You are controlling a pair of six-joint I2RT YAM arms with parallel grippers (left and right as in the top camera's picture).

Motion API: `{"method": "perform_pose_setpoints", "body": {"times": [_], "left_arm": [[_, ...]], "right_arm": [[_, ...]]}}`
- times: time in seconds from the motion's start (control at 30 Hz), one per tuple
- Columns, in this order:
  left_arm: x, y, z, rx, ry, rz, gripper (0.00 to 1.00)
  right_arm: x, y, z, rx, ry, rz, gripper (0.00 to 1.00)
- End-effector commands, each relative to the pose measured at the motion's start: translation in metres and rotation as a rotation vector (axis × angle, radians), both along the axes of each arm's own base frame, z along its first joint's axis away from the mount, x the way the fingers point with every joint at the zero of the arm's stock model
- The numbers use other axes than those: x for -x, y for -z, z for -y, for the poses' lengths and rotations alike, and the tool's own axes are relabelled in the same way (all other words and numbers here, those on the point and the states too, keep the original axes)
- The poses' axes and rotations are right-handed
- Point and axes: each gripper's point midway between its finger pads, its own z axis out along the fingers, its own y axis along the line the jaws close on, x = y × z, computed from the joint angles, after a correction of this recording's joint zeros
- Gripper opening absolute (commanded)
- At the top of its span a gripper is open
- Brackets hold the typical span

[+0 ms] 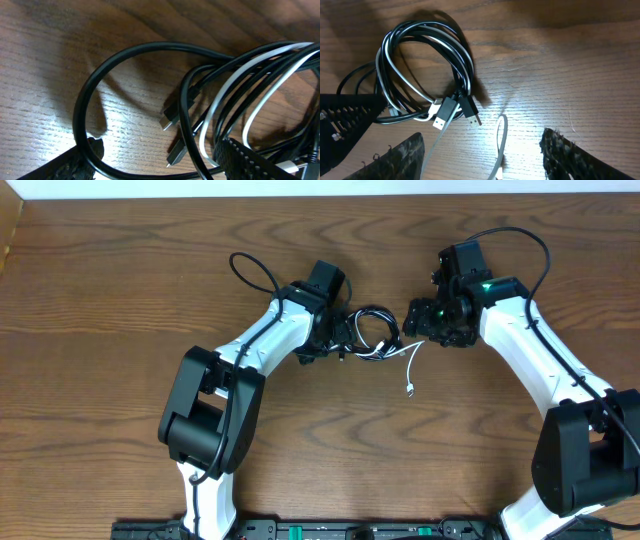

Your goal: Untangle cables

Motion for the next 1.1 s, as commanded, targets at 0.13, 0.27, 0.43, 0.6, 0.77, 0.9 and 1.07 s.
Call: {"method": "perform_pose_setpoints", "body": {"times": [0.13,0.27,0.43,0.6,0.77,0.9,1.07], "left_arm": [[0.0,0.003,0.01,-0.004,0.003,0.008,0.69],[0.002,0.012,0.009,-0.012,-0.018,-0.017,0.48],[0.004,0.018,0.008,-0.019,-0.018,-0.028,0.31],[0.004,0.018,0.008,-0.021,-0.006,-0.029,0.08],[0.006,0.004,0.016,0.019,0.093,-0.004,0.08],[0.004,-0.027,0.028,0.095,0.166,0.06,0.08],[-0.001,-0.082,0.043,0.208,0.204,0.173,0.08]], "right_arm": [[-0.001,-0.009,-0.001,0.002,-0.004,0.022,0.71],[0.0,-0.008,0.0,0.003,-0.004,0.019,0.71],[0.0,-0.008,0.0,0.003,-0.005,0.016,0.7],[0.001,-0.008,-0.001,0.001,-0.02,0.018,0.72],[0.002,-0.011,-0.01,-0.042,-0.064,0.022,0.7],[0.002,-0.014,-0.02,-0.09,-0.117,0.036,0.7],[0.003,-0.017,-0.028,-0.127,-0.159,0.044,0.71]]}}
